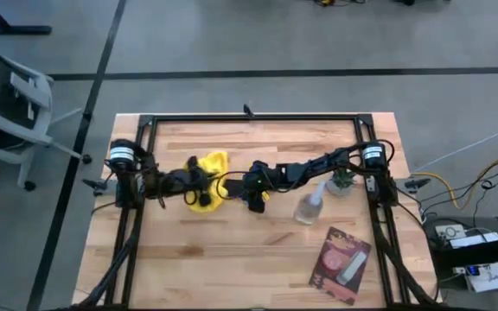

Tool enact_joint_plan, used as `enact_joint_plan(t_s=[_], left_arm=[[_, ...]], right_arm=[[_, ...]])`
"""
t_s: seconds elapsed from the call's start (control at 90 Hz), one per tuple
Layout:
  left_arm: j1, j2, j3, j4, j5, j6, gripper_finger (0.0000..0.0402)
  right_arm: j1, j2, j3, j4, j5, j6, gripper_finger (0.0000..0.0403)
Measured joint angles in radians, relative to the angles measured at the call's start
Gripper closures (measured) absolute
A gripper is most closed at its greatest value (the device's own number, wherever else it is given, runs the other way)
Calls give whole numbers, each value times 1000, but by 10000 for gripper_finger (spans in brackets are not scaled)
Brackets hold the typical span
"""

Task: Apply microfiber cloth
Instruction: Wipe the front of the pink cellphone with a microfiber cloth

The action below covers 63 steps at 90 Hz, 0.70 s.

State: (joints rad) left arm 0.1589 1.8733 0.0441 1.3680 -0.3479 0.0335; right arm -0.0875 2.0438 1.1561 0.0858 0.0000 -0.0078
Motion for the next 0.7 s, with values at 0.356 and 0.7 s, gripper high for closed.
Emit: enact_joint_plan(t_s=[0.356, 0.7], left_arm=[[6, -104, -40, -121, -126, -27, 400], [8, -144, -39, -142, -63, -1, 382]], right_arm=[[0, 0, 0, -2, 0, -7, 73], [-3, -64, -1, -104, 4, -77, 74]])
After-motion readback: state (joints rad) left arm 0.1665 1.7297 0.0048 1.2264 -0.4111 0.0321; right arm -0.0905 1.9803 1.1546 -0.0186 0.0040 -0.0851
